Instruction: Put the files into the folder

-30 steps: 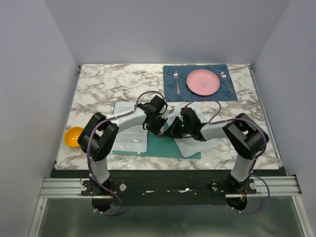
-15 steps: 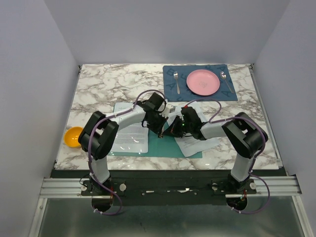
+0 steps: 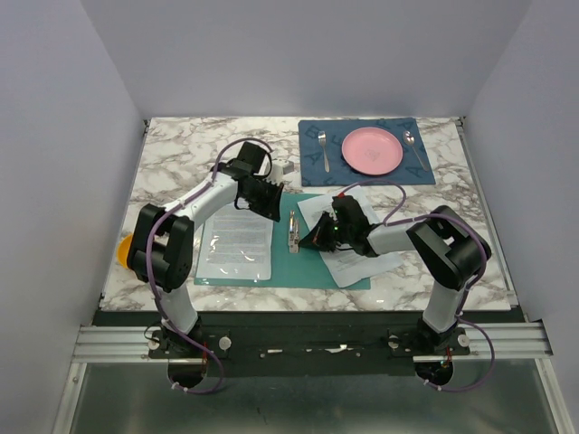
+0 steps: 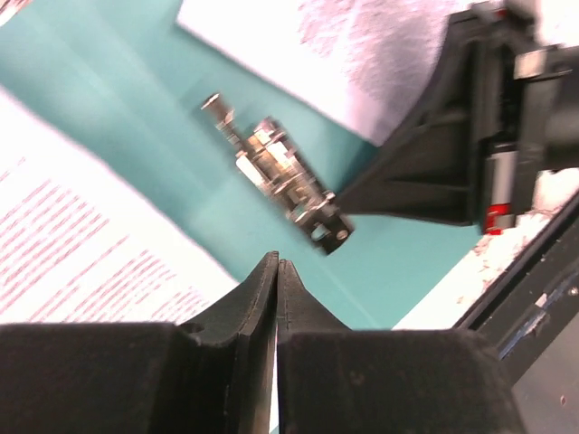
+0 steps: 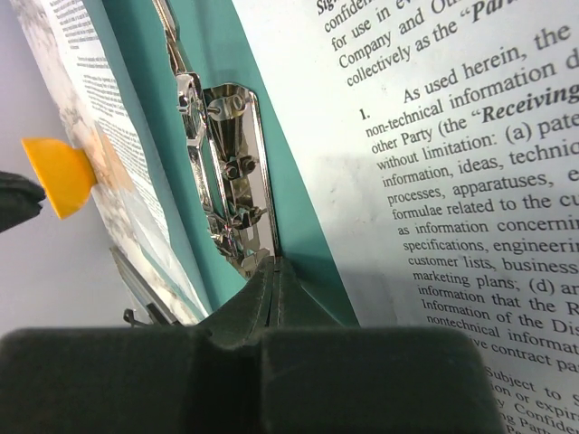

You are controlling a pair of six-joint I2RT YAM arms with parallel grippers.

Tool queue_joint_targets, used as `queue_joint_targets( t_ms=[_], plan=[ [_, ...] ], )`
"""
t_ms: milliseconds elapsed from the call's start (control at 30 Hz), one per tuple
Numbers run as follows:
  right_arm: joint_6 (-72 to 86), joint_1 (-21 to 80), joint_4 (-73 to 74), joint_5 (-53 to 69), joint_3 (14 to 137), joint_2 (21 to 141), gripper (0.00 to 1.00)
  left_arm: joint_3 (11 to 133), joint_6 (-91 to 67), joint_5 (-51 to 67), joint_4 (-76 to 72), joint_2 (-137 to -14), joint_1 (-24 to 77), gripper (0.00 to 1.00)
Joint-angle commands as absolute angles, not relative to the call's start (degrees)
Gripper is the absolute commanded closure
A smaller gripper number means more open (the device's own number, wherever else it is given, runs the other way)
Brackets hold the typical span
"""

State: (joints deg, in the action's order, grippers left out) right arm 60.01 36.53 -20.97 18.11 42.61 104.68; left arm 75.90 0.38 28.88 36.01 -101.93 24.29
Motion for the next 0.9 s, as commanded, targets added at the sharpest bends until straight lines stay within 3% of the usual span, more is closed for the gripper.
queue_joint_targets(
  t_ms=[0,233,267,300,367,400,500,733,867],
  plan=[
    [56.95,36.39,-11.33,14.15,39.90,105.92,1.00,71.55,2.02,22.25,37.36,-100.63,24.61,0.83],
    [54.06,36.39,-15.39,19.07,41.74,98.64,0.99,70.49,3.34,14.33,36.91,-101.26,24.61,0.83],
    [53.18,36.30,-13.99,19.07,42.44,97.22,0.96,70.40,3.60,14.24,37.18,-100.73,24.61,0.83],
    [52.22,36.30,-12.67,18.64,44.28,95.99,0.86,70.40,3.60,14.06,37.18,-100.20,24.61,0.83],
    [49.49,35.78,-7.32,16.97,46.04,91.87,0.75,70.31,3.86,13.54,37.26,-98.71,24.61,0.83],
    [48.53,35.42,-5.21,14.18,46.75,90.54,0.63,70.23,4.04,13.45,37.27,-98.27,24.61,0.83],
    [44.39,32.09,3.75,10.13,49.39,86.49,0.45,69.61,4.57,13.71,37.27,-96.86,24.61,0.83],
    [35.69,18.38,28.42,-4.37,56.07,87.18,0.39,68.99,5.45,16.61,37.27,-95.10,24.61,0.83],
    [35.33,11.88,32.52,-10.54,55.90,85.87,0.28,68.56,6.15,16.96,37.18,-94.75,24.61,0.83]
  ],
)
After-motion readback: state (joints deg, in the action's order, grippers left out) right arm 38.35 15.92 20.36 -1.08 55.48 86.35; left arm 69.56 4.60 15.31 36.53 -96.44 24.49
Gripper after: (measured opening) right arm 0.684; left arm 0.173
